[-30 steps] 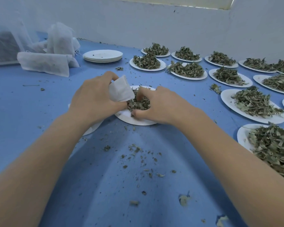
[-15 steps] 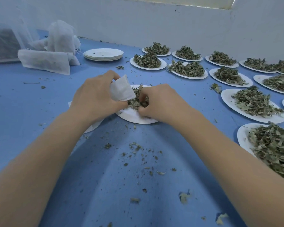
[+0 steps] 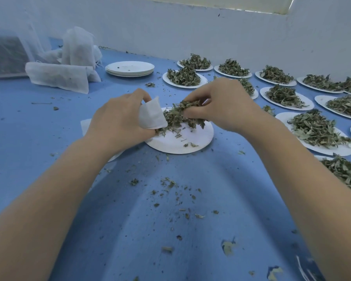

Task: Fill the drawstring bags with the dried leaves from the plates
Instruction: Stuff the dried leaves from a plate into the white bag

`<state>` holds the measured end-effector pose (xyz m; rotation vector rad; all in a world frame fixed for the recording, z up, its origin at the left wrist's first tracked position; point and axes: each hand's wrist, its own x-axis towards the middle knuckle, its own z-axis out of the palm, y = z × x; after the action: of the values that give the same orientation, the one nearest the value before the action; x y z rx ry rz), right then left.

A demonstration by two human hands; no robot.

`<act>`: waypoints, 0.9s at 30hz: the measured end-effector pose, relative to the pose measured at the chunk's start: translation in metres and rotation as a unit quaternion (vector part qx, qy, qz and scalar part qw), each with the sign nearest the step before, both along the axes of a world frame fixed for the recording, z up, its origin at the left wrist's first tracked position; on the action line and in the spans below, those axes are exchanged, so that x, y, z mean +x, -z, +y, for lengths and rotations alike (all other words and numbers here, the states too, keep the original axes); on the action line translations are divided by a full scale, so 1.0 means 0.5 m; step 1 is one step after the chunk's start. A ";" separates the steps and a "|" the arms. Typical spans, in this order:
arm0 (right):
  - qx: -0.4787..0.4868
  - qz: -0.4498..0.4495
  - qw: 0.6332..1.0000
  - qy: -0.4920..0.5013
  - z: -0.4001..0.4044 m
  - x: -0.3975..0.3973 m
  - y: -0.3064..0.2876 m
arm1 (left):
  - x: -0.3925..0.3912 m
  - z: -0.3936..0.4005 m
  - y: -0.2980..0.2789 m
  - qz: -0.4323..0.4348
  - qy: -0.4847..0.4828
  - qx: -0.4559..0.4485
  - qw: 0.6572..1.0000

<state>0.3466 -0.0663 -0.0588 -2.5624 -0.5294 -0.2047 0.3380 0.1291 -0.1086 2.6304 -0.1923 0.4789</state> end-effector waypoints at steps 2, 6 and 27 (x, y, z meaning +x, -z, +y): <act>-0.018 -0.015 1.000 -0.002 0.008 -0.004 0.001 | -0.001 -0.005 0.003 -0.007 0.000 0.026 1.000; -0.084 -0.055 0.995 -0.022 0.034 -0.009 0.008 | -0.004 -0.014 0.004 -0.019 0.009 0.045 0.999; 0.088 0.160 0.974 -0.132 0.035 -0.013 0.036 | -0.016 -0.029 -0.001 0.020 0.039 -0.003 0.999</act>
<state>0.3401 -0.0490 -0.0769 -2.2627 -0.6842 0.2405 0.3301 0.1145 -0.1081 2.6125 -0.2789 0.4006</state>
